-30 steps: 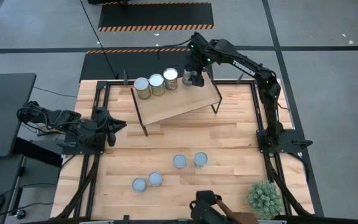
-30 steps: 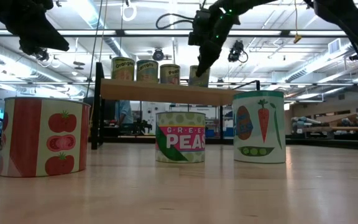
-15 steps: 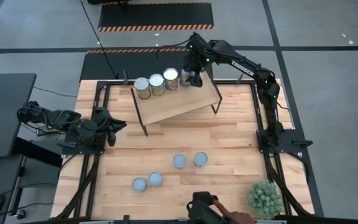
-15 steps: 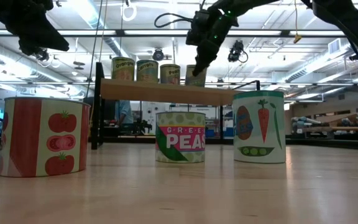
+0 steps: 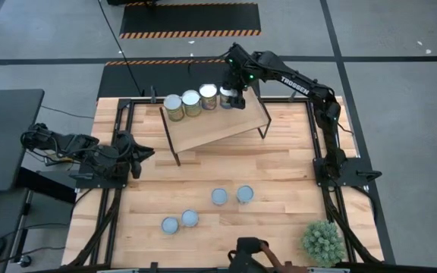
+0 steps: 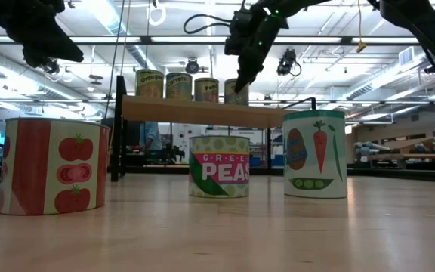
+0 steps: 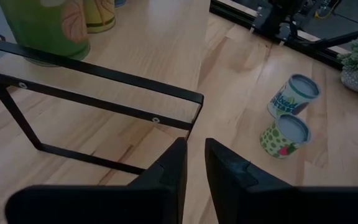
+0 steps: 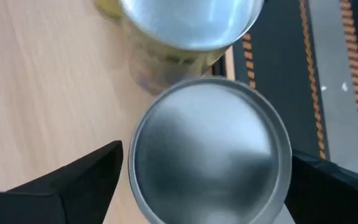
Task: Pick and place cans onto a shelf
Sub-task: Put the tuna fish can on the shelf
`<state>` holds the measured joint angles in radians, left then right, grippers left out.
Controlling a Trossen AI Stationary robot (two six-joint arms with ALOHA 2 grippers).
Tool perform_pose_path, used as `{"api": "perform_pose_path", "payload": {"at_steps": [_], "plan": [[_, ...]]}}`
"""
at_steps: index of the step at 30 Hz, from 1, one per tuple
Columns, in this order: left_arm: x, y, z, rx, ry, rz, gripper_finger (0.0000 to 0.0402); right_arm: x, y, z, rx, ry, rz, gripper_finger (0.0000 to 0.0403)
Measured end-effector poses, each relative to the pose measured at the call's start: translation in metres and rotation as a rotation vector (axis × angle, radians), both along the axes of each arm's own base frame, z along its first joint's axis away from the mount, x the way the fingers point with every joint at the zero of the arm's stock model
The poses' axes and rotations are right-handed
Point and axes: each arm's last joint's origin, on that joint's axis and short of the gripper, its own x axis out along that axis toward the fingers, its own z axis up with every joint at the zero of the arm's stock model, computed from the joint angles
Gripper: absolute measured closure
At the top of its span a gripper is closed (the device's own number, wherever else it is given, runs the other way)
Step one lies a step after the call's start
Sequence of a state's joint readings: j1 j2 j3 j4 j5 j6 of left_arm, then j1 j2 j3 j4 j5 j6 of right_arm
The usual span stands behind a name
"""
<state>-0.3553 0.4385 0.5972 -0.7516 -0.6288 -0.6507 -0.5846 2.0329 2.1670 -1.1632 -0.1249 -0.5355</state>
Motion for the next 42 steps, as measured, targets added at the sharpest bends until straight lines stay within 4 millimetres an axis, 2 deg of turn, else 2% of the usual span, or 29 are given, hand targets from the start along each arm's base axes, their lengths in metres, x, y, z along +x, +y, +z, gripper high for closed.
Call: {"api": "perform_pose_path", "payload": {"at_steps": [8, 19, 34, 42], "plan": [[0.000, 0.000, 0.000, 0.001, 0.002, -0.006, 0.0338, -0.002, 0.009, 0.005, -0.009, 0.029, -0.049, 0.0004], [0.000, 0.000, 0.000, -0.019, -0.005, 0.002, 0.0338, -0.007, 0.011, 0.003, 0.001, 0.088, -0.086, 0.0004], [0.000, 0.000, 0.000, -0.019, -0.004, 0.003, 0.0338, -0.023, -0.012, 0.003, -0.055, 0.127, -0.178, 0.0004], [0.000, 0.000, 0.000, -0.018, -0.004, 0.003, 0.0338, -0.030, -0.012, 0.001, -0.033, 0.186, -0.162, 0.0007]]}}
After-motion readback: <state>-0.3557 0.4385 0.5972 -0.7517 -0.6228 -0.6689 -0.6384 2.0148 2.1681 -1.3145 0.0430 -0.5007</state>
